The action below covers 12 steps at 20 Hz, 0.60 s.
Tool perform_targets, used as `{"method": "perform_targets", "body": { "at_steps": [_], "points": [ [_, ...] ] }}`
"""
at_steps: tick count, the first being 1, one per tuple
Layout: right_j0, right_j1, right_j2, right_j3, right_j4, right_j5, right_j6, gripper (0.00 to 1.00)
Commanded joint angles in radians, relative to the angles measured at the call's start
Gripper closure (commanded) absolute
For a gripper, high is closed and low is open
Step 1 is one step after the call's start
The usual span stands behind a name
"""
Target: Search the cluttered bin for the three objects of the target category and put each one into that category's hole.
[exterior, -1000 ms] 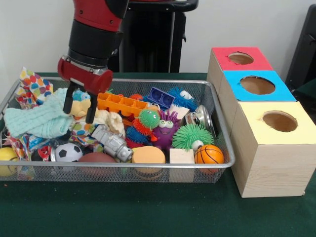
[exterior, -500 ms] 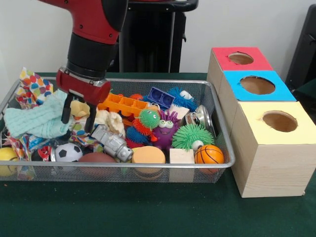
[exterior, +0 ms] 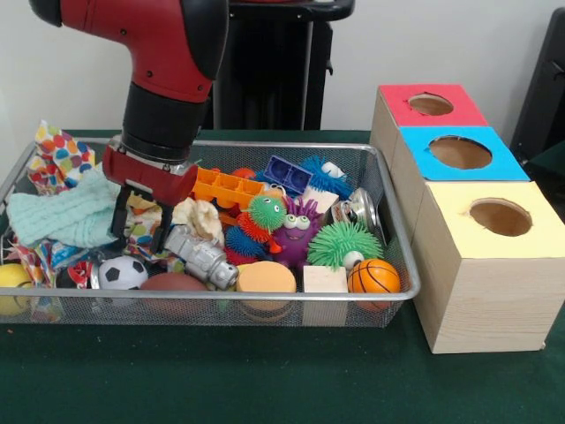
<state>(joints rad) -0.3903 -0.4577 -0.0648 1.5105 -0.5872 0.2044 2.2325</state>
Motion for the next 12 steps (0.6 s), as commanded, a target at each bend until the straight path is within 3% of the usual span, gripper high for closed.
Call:
{"method": "perform_targets", "body": {
  "at_steps": [1,12],
  "points": [
    [-0.008,0.086,0.11,-0.081,-0.073,-0.088,-0.046,0.0],
    [-0.001,0.156,0.107,-0.11,-0.078,-0.138,0.0,0.0]
  ]
}}
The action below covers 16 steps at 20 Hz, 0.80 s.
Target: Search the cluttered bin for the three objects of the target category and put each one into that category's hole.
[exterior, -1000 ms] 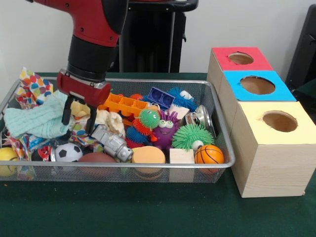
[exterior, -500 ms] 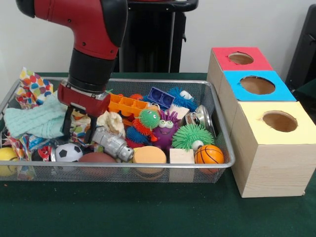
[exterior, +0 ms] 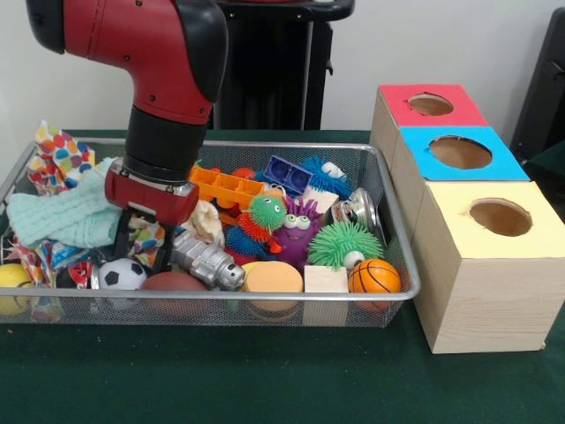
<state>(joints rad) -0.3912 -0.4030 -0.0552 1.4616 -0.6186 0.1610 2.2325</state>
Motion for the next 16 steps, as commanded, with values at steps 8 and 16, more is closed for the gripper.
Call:
{"method": "perform_targets", "body": {
  "at_steps": [8,16],
  "points": [
    [0.059,0.15,0.003,-0.053,0.016,0.011,0.082,0.0],
    [0.115,0.176,-0.092,-0.046,0.124,0.15,0.144,0.0]
  ]
}}
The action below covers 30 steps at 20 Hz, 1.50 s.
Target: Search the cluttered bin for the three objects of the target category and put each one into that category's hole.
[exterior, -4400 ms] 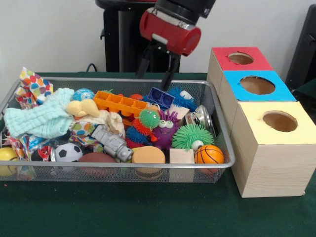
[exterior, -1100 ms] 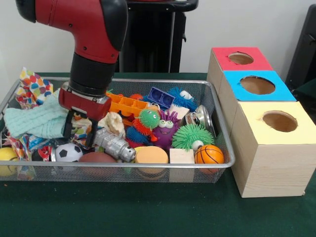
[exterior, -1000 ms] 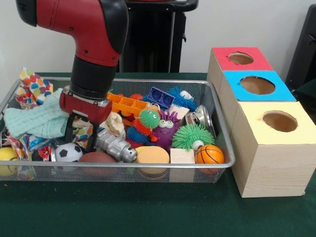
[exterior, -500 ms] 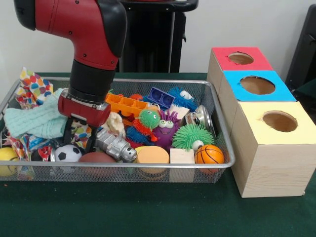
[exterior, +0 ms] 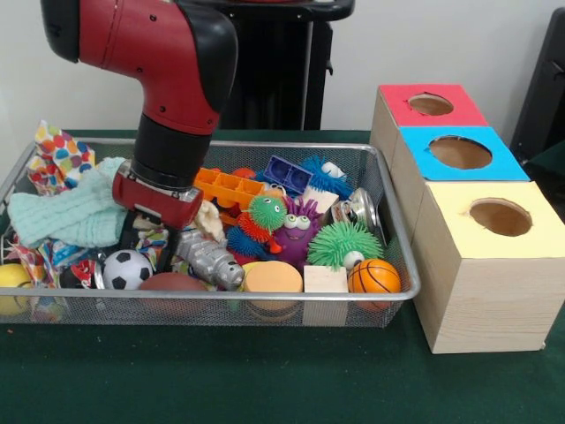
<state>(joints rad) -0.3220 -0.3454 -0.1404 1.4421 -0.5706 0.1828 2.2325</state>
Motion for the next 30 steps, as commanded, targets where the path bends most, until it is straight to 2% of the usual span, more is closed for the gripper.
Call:
{"method": "perform_targets", "body": {
  "at_steps": [1,8,14,18,20,23,25,27,30],
  "points": [
    [0.051,0.123,-0.015,-0.037,0.084,0.133,0.144,0.0],
    [0.082,0.132,-0.07,-0.017,0.155,0.15,0.144,0.0],
    [0.138,0.127,-0.14,0.021,0.228,0.143,0.189,0.0],
    [0.216,0.118,-0.229,0.034,0.271,0.125,0.233,0.0],
    [0.265,0.086,-0.28,0.05,0.293,0.152,0.239,0.0],
    [0.35,0.033,-0.373,0.076,0.334,0.245,0.256,0.0],
    [0.38,0.012,-0.411,0.087,0.354,0.29,0.256,0.0],
    [0.397,-0.006,-0.438,0.1,0.367,0.308,0.249,0.0],
    [0.407,0.004,-0.442,0.124,0.381,0.274,0.248,0.0]
  ]
}}
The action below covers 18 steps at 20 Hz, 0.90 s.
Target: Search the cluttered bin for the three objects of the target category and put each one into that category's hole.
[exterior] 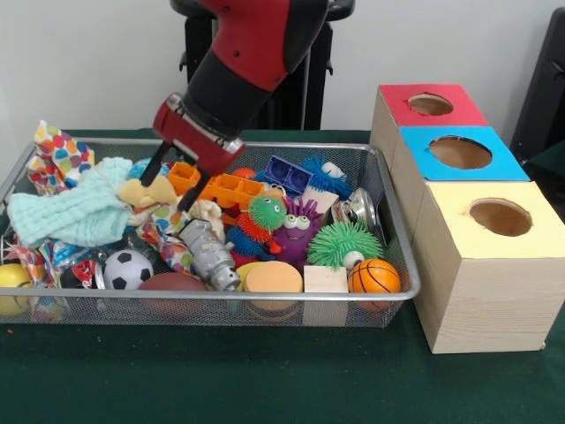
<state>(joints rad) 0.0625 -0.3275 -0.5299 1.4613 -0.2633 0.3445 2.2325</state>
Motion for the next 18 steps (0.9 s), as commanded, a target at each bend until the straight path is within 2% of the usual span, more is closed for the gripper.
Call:
{"method": "perform_targets", "body": {
  "at_steps": [1,3,6,8,9,10,12,15,18],
  "points": [
    [0.006,-0.005,-0.035,0.106,0.077,0.081,0.239,0.0],
    [-0.024,0.043,-0.005,0.086,0.082,0.006,0.23,0.0],
    [-0.08,0.068,0.066,0.08,0.084,-0.086,0.191,0.0],
    [-0.141,0.054,0.157,0.097,0.061,-0.165,0.126,0.0],
    [-0.198,0.031,0.241,0.126,0.05,-0.207,0.086,0.0],
    [-0.215,0.025,0.269,0.134,0.042,-0.227,0.078,0.0],
    [-0.224,0.014,0.293,0.15,0.032,-0.266,0.089,0.0],
    [-0.186,0.009,0.257,0.151,0.026,-0.308,0.119,0.0],
    [-0.212,0.0,0.294,0.166,0.013,-0.319,0.093,0.0]
  ]
}}
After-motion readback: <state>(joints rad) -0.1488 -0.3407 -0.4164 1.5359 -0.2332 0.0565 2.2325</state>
